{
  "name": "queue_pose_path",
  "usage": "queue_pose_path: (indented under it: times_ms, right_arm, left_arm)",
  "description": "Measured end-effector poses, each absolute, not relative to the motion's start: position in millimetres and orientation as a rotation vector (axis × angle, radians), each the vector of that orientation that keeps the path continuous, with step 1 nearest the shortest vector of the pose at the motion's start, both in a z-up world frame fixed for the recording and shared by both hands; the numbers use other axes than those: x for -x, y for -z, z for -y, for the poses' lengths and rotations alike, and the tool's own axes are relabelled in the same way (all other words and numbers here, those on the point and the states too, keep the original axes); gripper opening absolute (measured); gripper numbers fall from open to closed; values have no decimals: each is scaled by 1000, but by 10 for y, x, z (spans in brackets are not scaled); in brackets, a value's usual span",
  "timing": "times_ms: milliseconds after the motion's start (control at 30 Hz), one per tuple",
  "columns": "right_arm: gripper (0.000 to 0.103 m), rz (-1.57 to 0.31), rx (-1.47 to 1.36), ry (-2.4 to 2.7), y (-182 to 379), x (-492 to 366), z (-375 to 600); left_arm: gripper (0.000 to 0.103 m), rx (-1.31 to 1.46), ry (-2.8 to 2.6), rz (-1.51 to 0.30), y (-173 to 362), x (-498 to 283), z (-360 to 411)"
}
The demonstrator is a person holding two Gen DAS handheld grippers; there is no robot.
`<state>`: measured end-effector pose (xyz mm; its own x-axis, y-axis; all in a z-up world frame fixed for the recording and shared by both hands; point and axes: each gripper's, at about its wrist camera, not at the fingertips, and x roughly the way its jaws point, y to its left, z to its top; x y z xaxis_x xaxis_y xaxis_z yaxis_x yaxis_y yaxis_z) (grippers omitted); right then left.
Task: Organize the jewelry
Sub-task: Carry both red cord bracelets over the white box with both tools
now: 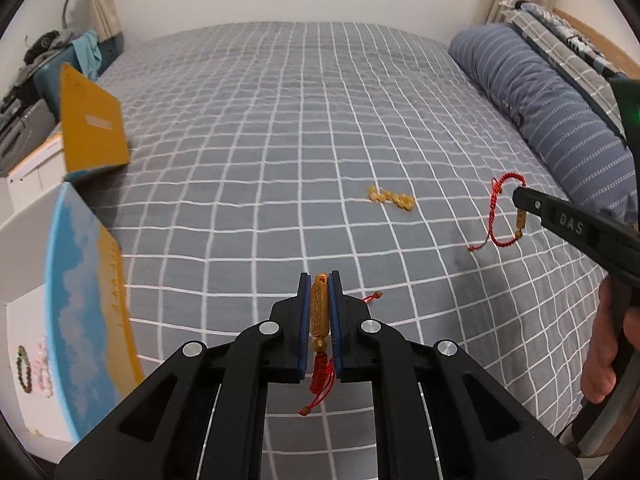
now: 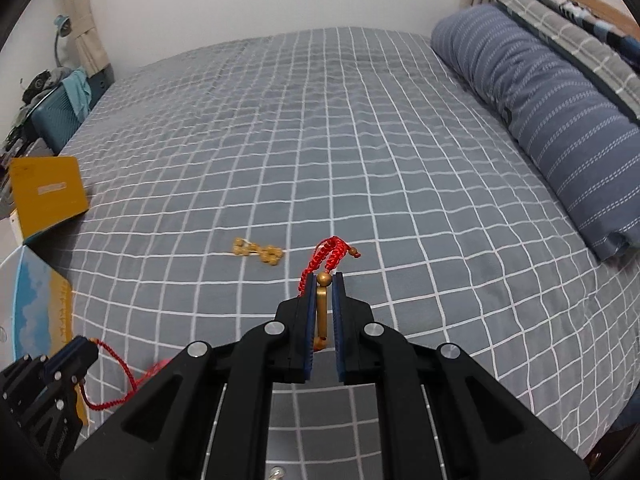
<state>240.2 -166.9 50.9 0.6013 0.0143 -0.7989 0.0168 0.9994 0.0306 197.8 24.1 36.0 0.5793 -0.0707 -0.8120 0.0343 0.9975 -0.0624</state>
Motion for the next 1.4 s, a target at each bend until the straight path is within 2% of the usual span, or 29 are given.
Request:
queue_pose_path:
  times_ms: [933, 1400]
  right_arm:
    - [7, -754, 84, -241, -1233, -1519, 112]
    - [7, -732, 114, -425, -1325, -1230, -1062]
  left_arm:
    - [8, 140, -100, -765, -1184, -1106, -1609]
    - [8, 184, -274, -727, -1294, -641, -2592]
